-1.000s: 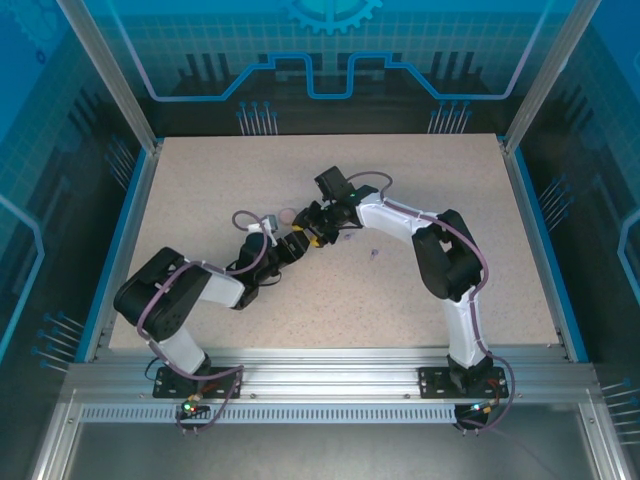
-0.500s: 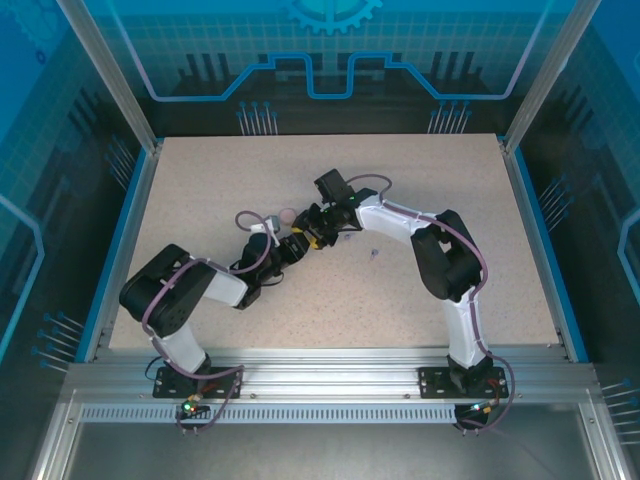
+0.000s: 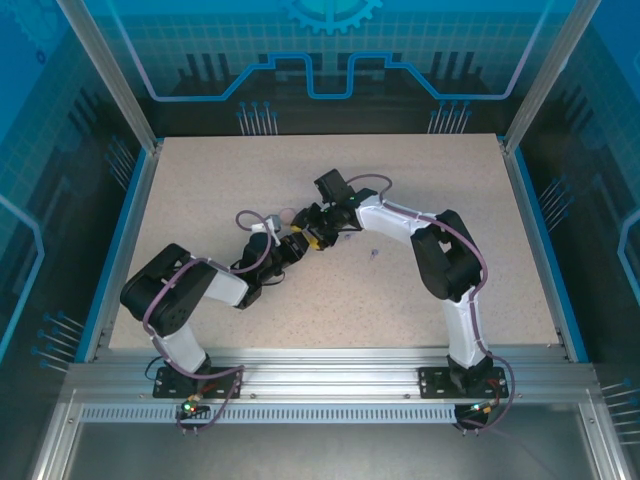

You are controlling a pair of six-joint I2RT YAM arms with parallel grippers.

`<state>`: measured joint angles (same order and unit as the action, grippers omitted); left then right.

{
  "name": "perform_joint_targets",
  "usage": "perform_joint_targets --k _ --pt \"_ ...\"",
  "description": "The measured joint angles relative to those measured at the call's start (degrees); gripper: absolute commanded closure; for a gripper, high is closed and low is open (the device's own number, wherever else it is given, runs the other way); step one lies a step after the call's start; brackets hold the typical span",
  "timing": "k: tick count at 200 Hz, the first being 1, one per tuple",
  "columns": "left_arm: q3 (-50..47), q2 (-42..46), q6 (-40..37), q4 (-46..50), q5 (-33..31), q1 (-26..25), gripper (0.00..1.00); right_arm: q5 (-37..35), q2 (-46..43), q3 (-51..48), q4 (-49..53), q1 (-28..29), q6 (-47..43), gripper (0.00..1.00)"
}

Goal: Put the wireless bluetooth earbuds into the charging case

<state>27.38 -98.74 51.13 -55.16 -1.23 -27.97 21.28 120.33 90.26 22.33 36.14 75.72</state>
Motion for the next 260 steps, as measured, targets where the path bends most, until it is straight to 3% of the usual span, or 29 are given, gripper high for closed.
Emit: perform_joint_targets --k 11,26,85,133,177,224,260 --pt "0.1 0.1 0.2 0.6 0.0 0.1 0.98 0.5 0.0 1.0 0.9 -0.2 -0.4 0.15" --pt "0.1 0.3 0.7 1.3 0.0 0.1 0.98 0.8 0.0 3.0 1.0 -1.0 -0.1 0.11" --pt "1.7 5.6 1.0 10.4 5.7 0.3 1.0 0.8 -3.2 4.4 0.7 -9.3 -5.4 0.11" --pt "8.5 11.2 -3.8 20.6 20.2 2.1 1.0 1.1 -18.8 -14.6 -5.0 -13.4 -20.4 0.12" --pt "9.0 12.8 -6.5 25.0 32.3 5.9 1.0 5.3 -28.9 -30.6 -12.1 -15.1 -32.4 0.14" --pt "10.4 12.8 -7.8 27.7 40.0 7.1 1.0 12.0 -31.6 -35.6 -18.9 -14.9 -37.5 0.15" --pt "12.0 12.8 -8.1 28.2 42.5 7.1 1.0 13.9 -30.3 -35.5 -21.9 -12.7 -38.4 0.16"
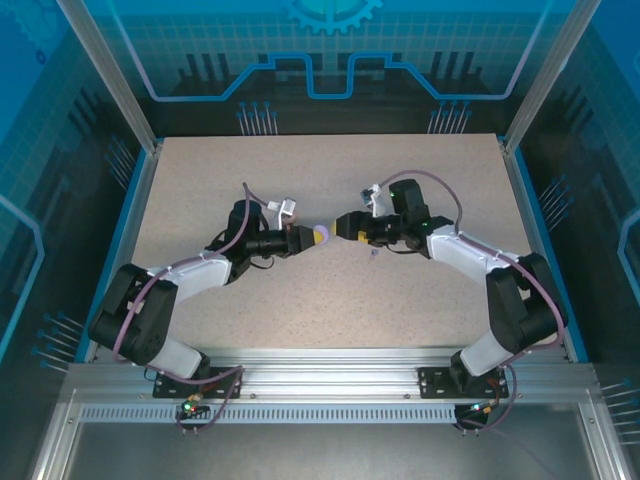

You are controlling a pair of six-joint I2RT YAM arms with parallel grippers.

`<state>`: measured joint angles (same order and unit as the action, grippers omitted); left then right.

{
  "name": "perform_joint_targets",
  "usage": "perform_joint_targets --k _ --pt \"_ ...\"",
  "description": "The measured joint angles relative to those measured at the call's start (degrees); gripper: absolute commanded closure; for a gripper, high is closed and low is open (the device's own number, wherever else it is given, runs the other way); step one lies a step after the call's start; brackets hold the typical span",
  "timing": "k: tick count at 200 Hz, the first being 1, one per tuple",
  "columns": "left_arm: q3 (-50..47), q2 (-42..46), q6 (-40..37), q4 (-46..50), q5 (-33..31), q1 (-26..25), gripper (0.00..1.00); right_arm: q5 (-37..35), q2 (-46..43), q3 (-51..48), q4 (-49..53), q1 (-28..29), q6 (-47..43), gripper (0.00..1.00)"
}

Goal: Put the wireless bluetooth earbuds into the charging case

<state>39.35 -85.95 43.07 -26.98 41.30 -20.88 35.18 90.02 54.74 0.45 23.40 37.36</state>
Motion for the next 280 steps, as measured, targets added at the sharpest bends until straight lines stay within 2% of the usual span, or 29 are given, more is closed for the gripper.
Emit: perform_joint_targets --k 65,130,178,224,280 --pt "0.2 0.0 0.0 3.0 0.3 0.6 1.0 1.4 6.1 2.4 -1.4 2.4 0.0 0.22" --pt "0.3 3.0 -0.2 3.6 1.7 0.5 1.0 1.3 9.1 -1.2 -4.9 -0.9 2.5 0.25" --pt "0.3 3.7 -0.1 2.1 2.1 0.5 1.0 2.0 6.9 -2.5 -4.8 -1.6 2.7 0.32" --pt "0.3 2.1 0.5 -0.5 3.2 0.5 1.0 7.5 1.0 -3.3 -5.4 -3.6 0.8 0.44" --pt "0.4 1.2 0.7 -2.1 4.3 0.5 1.0 10.8 0.8 -3.3 -5.9 -2.7 0.1 0.45"
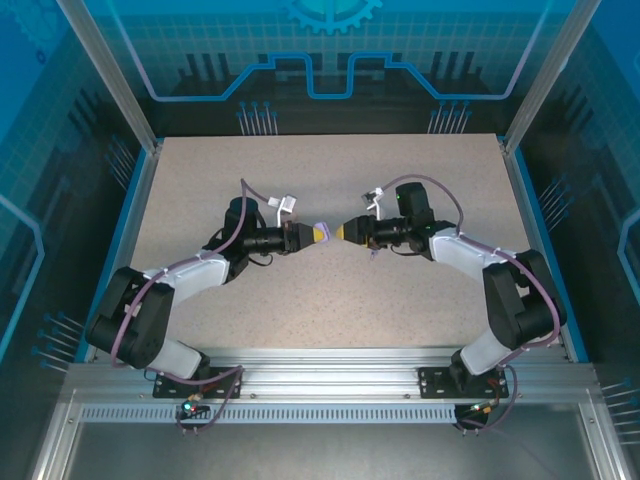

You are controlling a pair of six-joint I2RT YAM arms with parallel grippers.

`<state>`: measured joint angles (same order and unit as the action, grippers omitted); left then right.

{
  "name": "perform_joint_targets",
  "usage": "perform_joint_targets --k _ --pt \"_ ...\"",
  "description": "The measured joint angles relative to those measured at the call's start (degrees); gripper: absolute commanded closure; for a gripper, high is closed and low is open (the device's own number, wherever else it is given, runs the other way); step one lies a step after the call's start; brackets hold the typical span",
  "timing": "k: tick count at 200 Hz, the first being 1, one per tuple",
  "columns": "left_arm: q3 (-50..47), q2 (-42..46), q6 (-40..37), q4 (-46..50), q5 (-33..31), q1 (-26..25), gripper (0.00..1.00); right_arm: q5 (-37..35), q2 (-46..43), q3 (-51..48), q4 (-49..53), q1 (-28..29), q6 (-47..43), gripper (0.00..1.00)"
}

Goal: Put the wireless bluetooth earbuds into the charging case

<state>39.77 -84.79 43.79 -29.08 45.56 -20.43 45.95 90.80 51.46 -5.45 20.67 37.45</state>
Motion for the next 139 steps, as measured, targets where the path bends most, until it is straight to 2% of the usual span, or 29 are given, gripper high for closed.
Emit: perform_joint_targets --k 68,139 --pt "0.1 -0.5 1.1 -0.4 0.4 -0.4 1.0 0.2 2.4 1.9 -0.1 2.3 0.0 0.49" --pt "0.1 -0.6 1.3 -0.8 0.4 -1.1 1.0 0.6 4.7 2.8 -0.2 2.3 0.0 0.6"
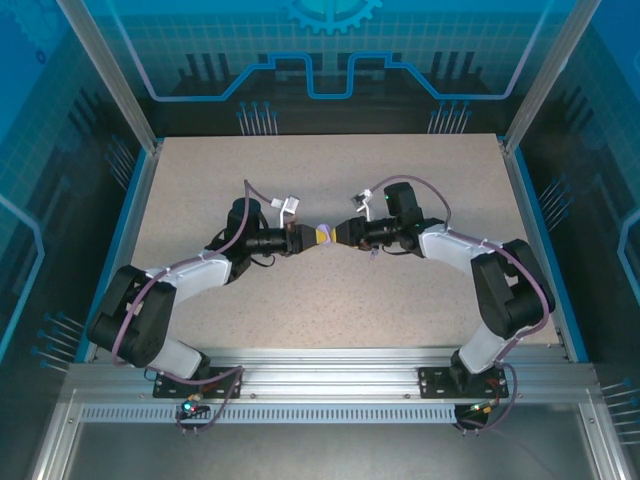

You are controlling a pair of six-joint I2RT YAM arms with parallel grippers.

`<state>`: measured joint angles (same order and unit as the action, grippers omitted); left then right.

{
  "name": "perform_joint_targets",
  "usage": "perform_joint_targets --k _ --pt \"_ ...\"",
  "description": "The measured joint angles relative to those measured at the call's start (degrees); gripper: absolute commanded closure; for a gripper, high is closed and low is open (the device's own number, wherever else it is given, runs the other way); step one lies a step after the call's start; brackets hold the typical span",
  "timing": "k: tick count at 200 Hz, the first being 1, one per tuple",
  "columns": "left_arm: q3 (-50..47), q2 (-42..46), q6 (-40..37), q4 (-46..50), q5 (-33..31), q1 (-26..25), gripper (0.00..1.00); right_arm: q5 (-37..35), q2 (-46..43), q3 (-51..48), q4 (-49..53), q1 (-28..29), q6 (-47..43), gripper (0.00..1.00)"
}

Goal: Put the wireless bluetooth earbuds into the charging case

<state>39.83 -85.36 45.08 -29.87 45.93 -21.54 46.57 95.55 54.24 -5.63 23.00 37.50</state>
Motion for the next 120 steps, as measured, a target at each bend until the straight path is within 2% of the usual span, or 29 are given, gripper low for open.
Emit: perform_joint_targets --k 13,79,111,116,120 --pt "0.0 -0.1 0.0 0.0 0.0 0.0 1.0 0.2 0.2 0.4 0.0 0.0 0.0 0.65" --pt "0.0 -1.2 0.0 -0.5 -0.5 0.0 1.0 1.0 1.3 2.8 1.7 1.0 -0.3 1.0" --pt "0.0 -1.4 0.1 -1.0 -0.7 0.0 1.0 0.5 1.3 3.5 3.3 1.0 -0.7 1.0" --pt "0.0 -1.4 0.1 -1.0 -0.7 0.0 0.92 0.4 1.3 3.6 3.5 1.0 -1.0 1.0" --pt "0.0 -1.4 0.0 -0.9 -0.7 0.0 0.81 0.4 1.3 3.6 3.6 1.0 -1.0 1.0"
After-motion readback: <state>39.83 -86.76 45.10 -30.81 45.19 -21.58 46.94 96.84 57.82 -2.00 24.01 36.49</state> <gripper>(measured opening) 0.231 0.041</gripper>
